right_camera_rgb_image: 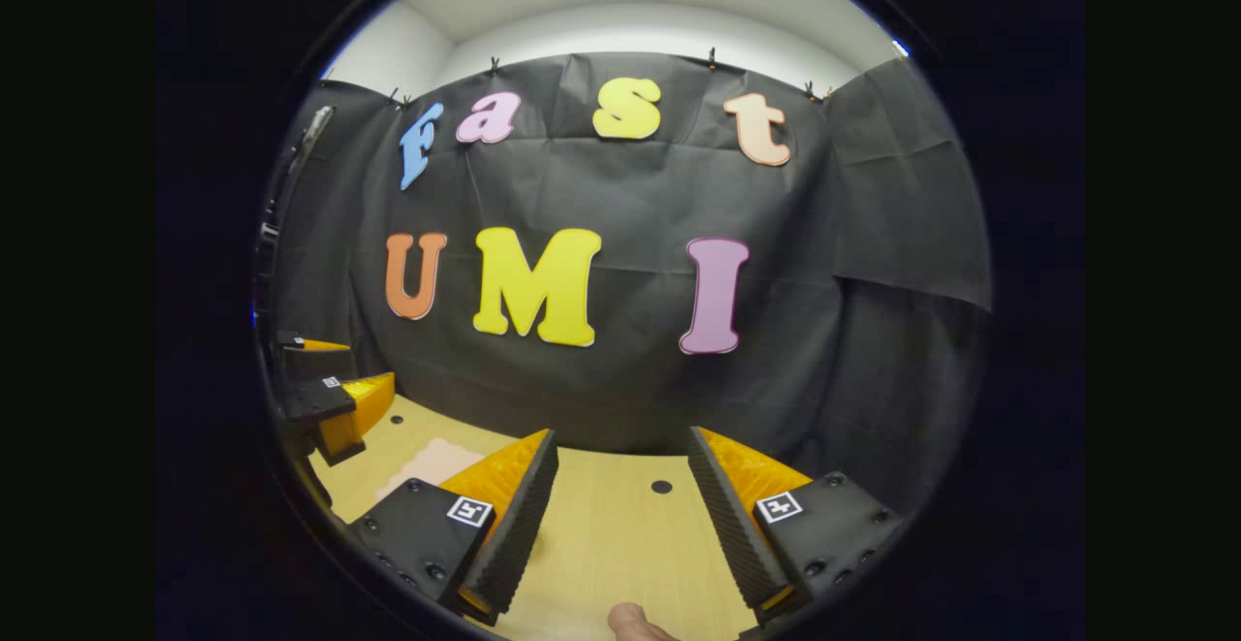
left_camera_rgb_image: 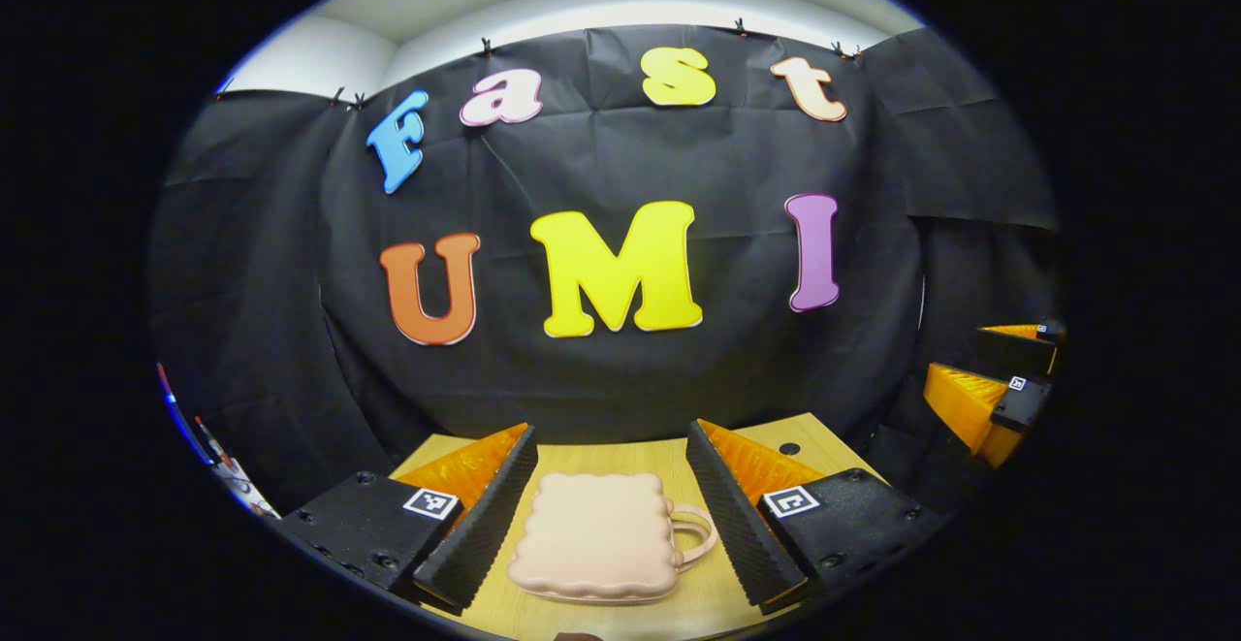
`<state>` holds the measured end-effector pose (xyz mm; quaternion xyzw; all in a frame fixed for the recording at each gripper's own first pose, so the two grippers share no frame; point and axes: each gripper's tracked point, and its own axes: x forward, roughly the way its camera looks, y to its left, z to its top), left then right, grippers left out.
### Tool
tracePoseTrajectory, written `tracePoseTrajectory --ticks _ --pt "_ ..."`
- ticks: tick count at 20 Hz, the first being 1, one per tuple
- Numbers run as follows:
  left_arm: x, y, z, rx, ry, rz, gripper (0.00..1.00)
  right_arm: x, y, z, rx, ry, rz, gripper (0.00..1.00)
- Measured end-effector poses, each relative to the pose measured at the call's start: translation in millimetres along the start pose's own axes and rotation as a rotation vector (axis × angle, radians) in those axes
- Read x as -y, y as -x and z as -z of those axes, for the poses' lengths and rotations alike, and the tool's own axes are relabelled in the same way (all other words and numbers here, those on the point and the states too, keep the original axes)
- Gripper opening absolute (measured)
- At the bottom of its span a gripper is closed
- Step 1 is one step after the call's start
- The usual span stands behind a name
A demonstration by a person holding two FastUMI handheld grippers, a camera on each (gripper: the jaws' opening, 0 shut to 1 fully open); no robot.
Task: First open the suitcase, pack the skin care products into it, and then close the suitcase.
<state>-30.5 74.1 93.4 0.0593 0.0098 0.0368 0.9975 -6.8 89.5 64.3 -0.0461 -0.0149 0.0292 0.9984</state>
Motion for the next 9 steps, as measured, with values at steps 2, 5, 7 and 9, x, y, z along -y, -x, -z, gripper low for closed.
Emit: tracePoseTrajectory --ticks 2,5,7,9 --pt "-7.1 7.7 -16.0 0.059 -0.039 -0.003 0.98 -9.4 -1.3 -3.2 0.009 0.007 0.002 0.8" --pt "-11.8 12.5 -21.5 0.086 -0.018 0.012 0.98 -24.3 -4.4 -1.2 -0.005 -0.01 0.009 0.8" --pt "-20.7 11.9 -20.6 0.086 0.0 0.006 0.98 -39.1 -7.6 -6.6 0.004 -0.011 0.005 0.78" --pt "-32.2 8.6 -11.7 0.073 0.017 0.007 0.99 -48.7 -8.3 -9.0 0.006 -0.007 0.012 0.8"
